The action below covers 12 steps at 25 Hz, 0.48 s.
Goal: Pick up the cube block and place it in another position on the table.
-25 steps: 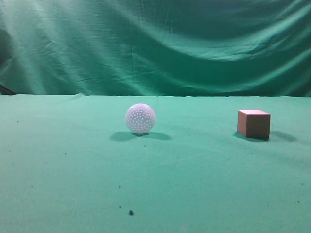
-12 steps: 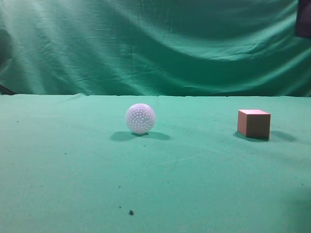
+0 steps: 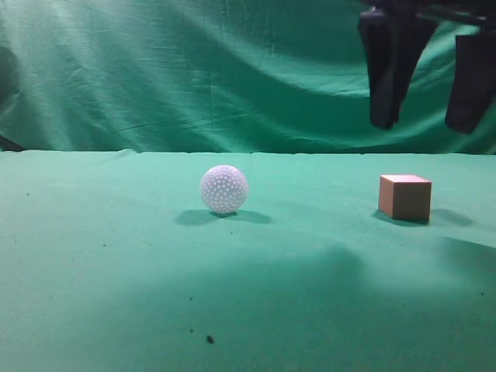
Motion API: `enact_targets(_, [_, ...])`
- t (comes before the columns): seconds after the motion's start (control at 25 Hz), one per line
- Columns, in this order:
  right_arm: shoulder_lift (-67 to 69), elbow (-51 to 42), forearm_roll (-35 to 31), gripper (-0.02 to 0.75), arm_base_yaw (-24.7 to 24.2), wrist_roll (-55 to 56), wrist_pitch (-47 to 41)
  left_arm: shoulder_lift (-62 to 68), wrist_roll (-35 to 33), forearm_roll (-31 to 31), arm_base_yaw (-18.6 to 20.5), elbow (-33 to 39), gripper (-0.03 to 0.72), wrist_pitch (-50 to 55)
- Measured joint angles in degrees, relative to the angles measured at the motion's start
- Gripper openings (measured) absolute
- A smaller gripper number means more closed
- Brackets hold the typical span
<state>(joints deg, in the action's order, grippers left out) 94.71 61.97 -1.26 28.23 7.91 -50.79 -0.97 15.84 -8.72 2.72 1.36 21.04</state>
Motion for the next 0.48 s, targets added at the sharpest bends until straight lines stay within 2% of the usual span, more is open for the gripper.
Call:
enact_targets(0.04, [1.17, 0.07, 0.97, 0.495, 0.00, 1.17, 0.70, 0.00, 0.00, 0.00, 0.00, 0.00, 0.262, 0.00])
enact_targets(0.4, [7.61, 0.66, 2.80, 0.479, 0.00, 4.14, 5.33, 0.00, 0.00, 0.00, 0.00, 0.00, 0.262, 0.00])
enact_targets(0.48, [7.96, 0.66, 2.41, 0.371, 0.00, 4.52, 6.19, 0.00, 0.00, 0.00, 0.00, 0.00, 0.262, 0.00])
